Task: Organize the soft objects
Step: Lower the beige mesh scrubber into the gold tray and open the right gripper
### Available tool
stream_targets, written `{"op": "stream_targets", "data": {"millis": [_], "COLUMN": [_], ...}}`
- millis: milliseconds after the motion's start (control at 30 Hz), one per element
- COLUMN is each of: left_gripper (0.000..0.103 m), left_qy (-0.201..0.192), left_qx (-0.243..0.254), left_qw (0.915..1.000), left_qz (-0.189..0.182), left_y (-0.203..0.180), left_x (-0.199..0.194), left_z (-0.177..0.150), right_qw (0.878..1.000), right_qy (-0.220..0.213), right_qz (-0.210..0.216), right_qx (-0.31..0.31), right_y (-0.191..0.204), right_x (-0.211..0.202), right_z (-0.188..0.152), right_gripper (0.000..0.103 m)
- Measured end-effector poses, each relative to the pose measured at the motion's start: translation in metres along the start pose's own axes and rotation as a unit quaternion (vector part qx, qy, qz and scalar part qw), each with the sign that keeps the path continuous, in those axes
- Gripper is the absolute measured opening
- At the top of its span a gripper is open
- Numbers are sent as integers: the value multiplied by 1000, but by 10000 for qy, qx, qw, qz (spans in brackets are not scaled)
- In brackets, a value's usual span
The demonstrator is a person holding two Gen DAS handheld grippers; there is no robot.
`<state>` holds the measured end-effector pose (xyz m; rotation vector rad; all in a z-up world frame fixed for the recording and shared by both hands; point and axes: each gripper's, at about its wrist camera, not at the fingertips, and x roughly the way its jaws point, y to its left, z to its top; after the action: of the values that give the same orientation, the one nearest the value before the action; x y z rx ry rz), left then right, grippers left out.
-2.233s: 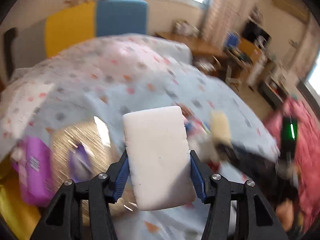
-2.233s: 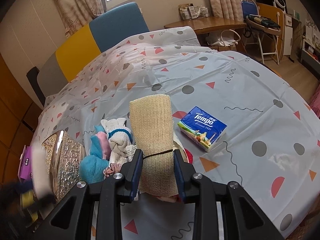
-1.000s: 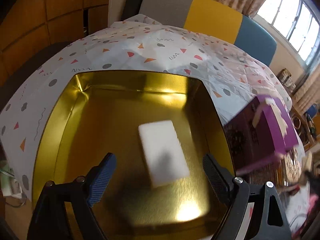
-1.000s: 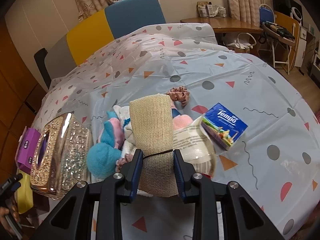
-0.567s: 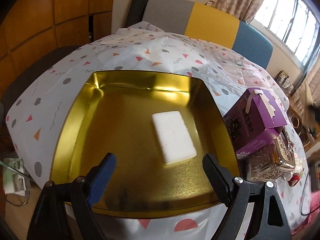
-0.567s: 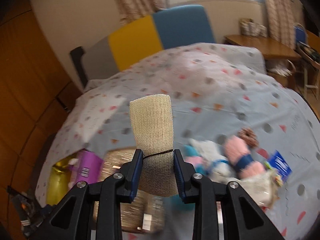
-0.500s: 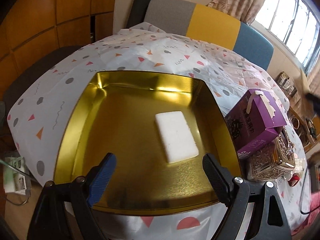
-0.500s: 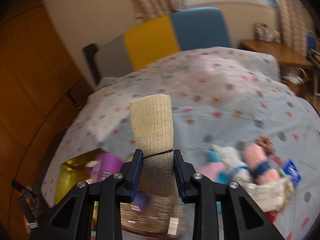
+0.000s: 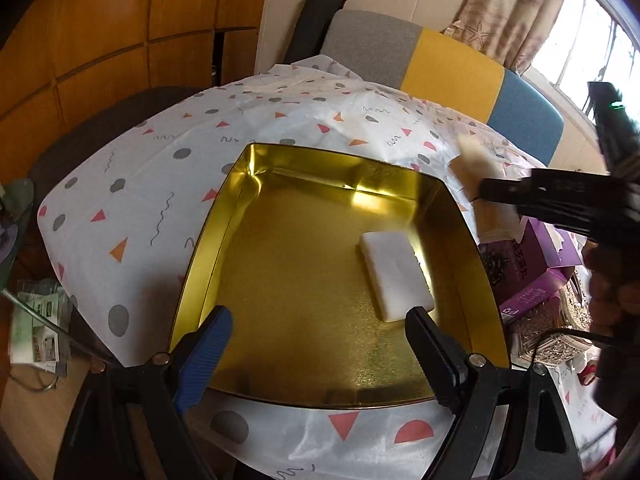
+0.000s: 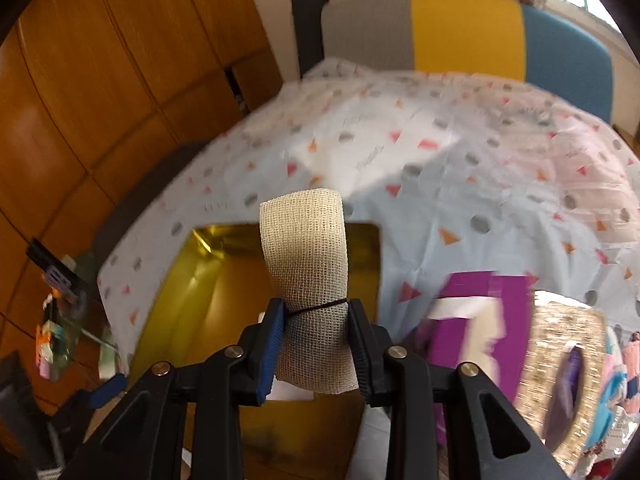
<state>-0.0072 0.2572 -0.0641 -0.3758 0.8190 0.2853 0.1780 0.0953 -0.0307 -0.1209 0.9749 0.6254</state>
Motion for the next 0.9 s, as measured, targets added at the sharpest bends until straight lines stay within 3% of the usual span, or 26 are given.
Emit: {"op": "stream_targets", "data": {"millis": [233,633,800,900], "left_gripper": [89,89,89,96], "left_qy": [-93,-197,-229,-296], "left_qx": [-24,408,630,773], "left_qw": [10000,9990,9977,9965], "left_qz": [-5,56,52,102], "left_y": [3,-26,-41,-51], "left_x": [-4,-14,-19,-25], "left_z": [-1,-5,-9,-12], "right_qw": [10000,9936,9906,9888], "right_qy": [-26,-775,-1036,-1163], "right_qz": [-57,-580,-780,-886], "right_qx": [53,-577,-432,-299], "right_y": [1,-3,-25,-41], "right_x": [3,-65,-90,-104], "right_z": [-5,-51,-68,-77], "right_gripper": [51,53,54,54]}}
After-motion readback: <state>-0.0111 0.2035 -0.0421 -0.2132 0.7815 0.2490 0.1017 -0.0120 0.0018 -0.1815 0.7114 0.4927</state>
